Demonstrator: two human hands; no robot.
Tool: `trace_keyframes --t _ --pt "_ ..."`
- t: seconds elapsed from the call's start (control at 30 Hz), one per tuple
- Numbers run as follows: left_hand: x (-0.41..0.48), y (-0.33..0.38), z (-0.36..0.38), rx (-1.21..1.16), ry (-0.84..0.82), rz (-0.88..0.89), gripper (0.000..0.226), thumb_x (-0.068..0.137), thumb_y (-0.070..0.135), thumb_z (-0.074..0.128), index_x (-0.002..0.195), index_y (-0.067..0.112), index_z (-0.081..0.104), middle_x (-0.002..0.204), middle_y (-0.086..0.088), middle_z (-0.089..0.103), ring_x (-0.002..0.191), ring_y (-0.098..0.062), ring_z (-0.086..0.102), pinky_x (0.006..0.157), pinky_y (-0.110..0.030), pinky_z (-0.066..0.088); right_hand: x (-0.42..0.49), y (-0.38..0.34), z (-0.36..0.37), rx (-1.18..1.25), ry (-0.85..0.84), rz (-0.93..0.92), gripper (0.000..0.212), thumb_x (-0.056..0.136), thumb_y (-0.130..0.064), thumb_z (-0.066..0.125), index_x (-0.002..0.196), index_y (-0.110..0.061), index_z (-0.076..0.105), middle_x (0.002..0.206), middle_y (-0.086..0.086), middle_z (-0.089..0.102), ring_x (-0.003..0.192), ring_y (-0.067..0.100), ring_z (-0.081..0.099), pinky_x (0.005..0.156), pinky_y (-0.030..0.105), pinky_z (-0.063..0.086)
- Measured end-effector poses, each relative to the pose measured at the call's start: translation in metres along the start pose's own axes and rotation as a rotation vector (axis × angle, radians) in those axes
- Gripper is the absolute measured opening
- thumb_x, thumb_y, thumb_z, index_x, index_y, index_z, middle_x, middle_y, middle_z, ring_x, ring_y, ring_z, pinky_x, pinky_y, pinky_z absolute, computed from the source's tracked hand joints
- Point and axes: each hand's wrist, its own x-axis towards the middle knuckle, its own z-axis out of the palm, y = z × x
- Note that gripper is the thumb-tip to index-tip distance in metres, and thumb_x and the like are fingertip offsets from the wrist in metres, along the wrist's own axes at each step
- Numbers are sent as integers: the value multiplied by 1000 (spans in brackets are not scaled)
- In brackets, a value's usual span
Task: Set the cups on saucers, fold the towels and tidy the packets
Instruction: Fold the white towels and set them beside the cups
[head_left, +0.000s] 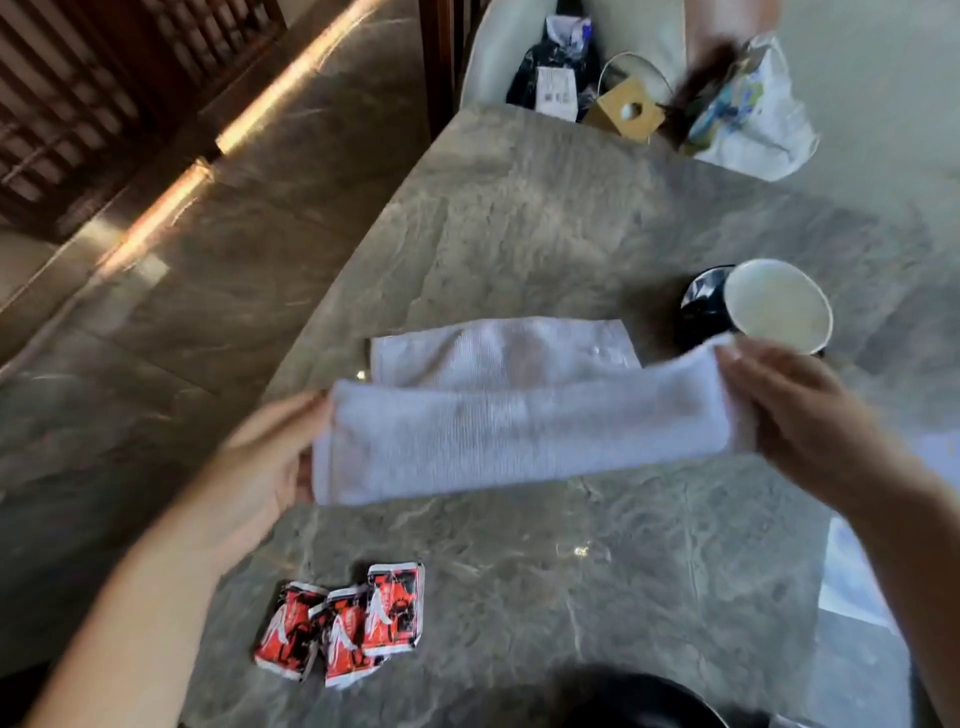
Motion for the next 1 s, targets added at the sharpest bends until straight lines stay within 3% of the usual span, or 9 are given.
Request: trace_keyframes --t 0.13,0.23,0.33,0.4,0.43,0.53,0.67,0.8,1.0 --pt "-22 -59 8 69 55 -213 49 63 39 69 108 19 64 88 -4 76 69 -19 72 49 -31 56 -22 58 -7 -84 -14 294 26 78 -43 59 84 -21 73 76 -1 71 66 8 67 53 23 53" --pt "-27 -74 9 62 97 -256 46 64 36 63 108 23 61 86 -1 76 72 -19 73 52 -33 56 -32 79 -12 -107 -13 370 32 79 -45 58 89 -17 71 79 2 70 70 12 67 55 26 53" --pt "-20 -74 18 110 188 -193 34 66 44 64 99 36 62 100 4 71 90 -19 68 71 -41 55 -25 81 -14 -125 56 309 42 80 -47 58 91 -8 66 79 9 61 71 21 57 55 29 49" --pt "-9 -62 28 205 242 -89 7 78 42 59 80 48 64 89 18 67 91 -9 61 78 -36 50 -12 79 -11 -152 112 200 42 86 -45 56 81 -3 57 71 8 50 66 17 45 52 24 35" --pt "-2 -56 32 259 237 -21 22 86 37 56 70 50 64 79 18 64 84 -6 57 75 -32 46 -3 78 -8 -183 147 134 40 90 -41 56 75 -4 53 68 6 44 62 15 40 50 24 29" --pt "21 -45 42 347 284 112 30 95 24 47 70 29 63 72 6 53 71 -11 46 63 -30 34 27 81 1 -311 276 -8 38 96 -26 52 62 -14 42 62 -1 35 60 12 33 50 28 24" --pt "44 -43 39 456 325 188 28 94 22 45 84 -2 52 76 -13 46 71 -23 40 68 -35 29 59 91 5 -552 397 -92 44 94 -27 53 58 -20 29 56 -10 28 57 8 28 52 30 25" --pt "54 -46 36 490 338 231 25 94 24 45 82 3 54 72 -11 46 68 -22 39 67 -35 29 67 97 5 -651 450 -152 41 93 -29 51 58 -19 33 54 -7 33 53 4 31 48 16 28" --pt "64 -49 41 447 384 254 25 92 26 45 69 18 48 61 5 39 57 -8 34 57 -30 26 72 91 6 -644 501 -175 29 94 -29 51 71 -11 51 57 -8 46 54 -2 43 52 12 31"
